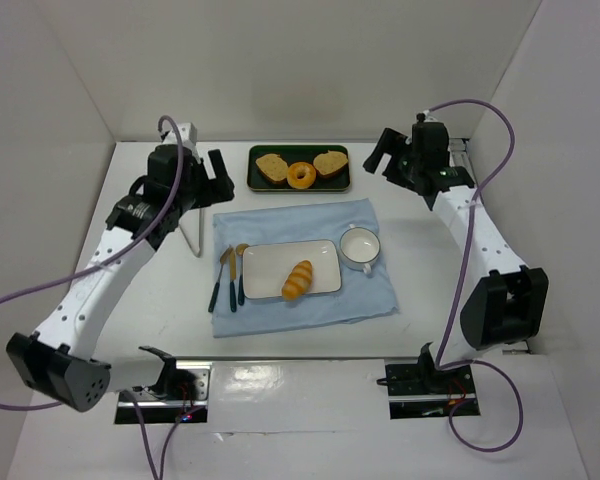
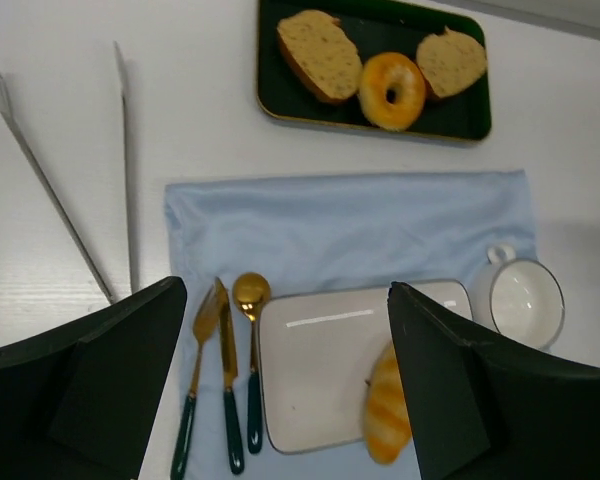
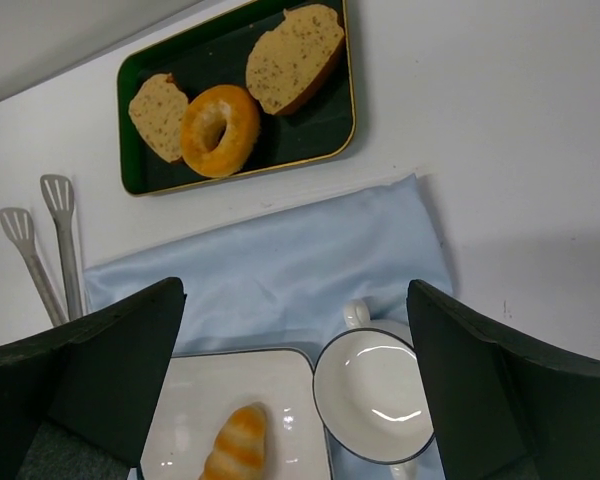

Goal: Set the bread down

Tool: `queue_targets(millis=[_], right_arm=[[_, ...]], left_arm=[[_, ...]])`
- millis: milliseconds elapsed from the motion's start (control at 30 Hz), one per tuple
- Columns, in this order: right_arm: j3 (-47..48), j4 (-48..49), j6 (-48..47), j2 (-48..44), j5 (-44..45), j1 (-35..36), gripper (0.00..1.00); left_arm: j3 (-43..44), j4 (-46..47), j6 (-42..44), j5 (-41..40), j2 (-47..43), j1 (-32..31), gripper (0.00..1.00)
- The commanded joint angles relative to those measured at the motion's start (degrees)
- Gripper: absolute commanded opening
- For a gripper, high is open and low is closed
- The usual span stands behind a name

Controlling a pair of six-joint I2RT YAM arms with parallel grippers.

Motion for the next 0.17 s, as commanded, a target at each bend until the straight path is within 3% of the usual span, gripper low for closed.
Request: queue_targets(millis=[0, 133], right_arm=[[3.2, -0.51, 0.44, -0.67, 5.32, 2.99, 0.99], [3.73, -2.44, 0.44, -0.67, 8.75, 5.01, 0.99]], left_arm=[[-2.17, -4.1, -2.27, -0.36, -4.66, -4.24, 0.95], [-3.4, -7.7, -2.27, -2.03, -8.97, -6.45, 0.95]])
